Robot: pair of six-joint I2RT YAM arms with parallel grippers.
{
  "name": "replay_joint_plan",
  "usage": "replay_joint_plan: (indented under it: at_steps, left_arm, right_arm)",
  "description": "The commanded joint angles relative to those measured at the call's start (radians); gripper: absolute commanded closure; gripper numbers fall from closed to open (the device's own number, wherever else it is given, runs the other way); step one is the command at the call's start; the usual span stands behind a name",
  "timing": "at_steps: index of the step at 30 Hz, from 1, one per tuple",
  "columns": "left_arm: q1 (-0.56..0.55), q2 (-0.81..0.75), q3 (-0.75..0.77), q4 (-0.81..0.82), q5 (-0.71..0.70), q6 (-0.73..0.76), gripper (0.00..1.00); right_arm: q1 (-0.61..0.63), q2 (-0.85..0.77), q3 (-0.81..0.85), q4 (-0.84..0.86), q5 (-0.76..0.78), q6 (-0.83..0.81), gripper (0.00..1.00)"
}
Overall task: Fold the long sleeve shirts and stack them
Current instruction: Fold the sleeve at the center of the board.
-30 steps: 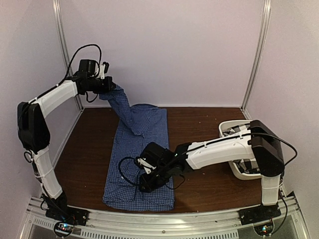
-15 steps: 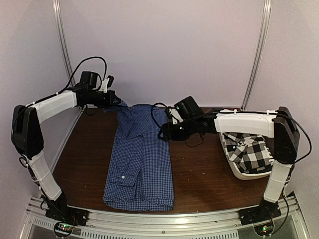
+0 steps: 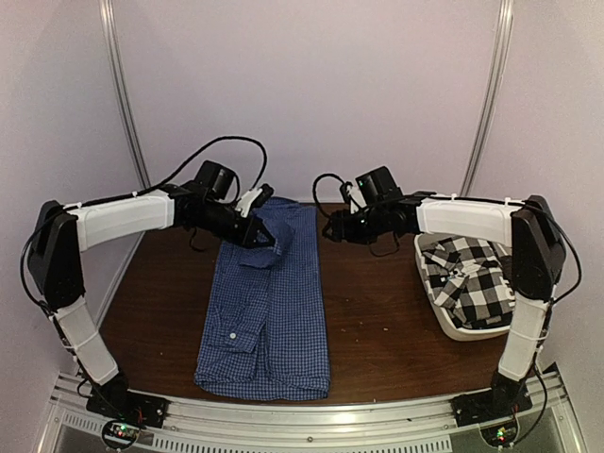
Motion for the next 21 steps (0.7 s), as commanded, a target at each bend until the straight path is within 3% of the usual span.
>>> replay_joint_plan:
  at_steps: [1, 11, 15, 21]
  left_arm:
    - [-0.046, -0.030, -0.050, -0.078, 0.014, 0.053, 1.00]
    - [-0.151, -0.010, -0.061, -0.206, -0.033, 0.106, 0.98]
    - [-0.198, 0.010, -0.065, -0.248, -0.077, 0.123, 0.90]
    - [-0.262, 0.019, -0.081, -0.271, -0.109, 0.135, 0.53]
  right_arm:
    - [-0.005, 0.003, -0.009, 0.000, 0.014, -0.033, 0.38]
    - [-0.003, -0.014, -0.088, 0.020, 0.008, -0.034, 0.38]
    - [0.001, -0.025, -0.112, 0.030, 0.006, -0.035, 0.38]
    - [0.006, -0.039, -0.151, 0.044, 0.009, -0.036, 0.38]
